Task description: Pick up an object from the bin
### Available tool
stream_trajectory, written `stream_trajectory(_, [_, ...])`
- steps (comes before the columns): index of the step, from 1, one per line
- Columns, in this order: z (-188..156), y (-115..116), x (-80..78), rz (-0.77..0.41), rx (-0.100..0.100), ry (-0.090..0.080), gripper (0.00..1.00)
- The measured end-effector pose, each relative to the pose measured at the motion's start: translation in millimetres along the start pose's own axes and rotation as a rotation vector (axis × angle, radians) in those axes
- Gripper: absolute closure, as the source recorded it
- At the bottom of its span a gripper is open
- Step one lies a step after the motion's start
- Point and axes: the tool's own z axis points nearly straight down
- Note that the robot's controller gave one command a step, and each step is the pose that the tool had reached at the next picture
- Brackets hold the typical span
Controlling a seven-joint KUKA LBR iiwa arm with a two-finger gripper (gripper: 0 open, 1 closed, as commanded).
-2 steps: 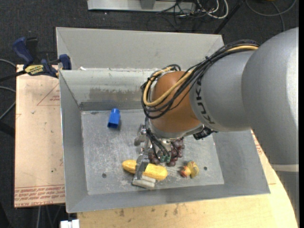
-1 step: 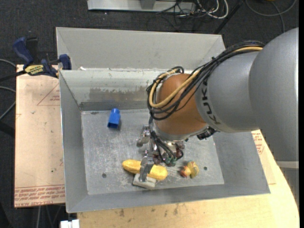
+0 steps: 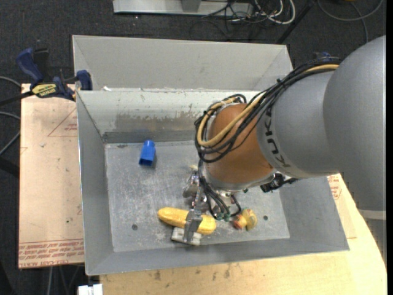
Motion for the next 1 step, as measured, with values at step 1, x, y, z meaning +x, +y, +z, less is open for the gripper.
stream_trajectory(1, [17.5, -1.1, -5.9, 0.030, 0.001, 0.009, 0.00])
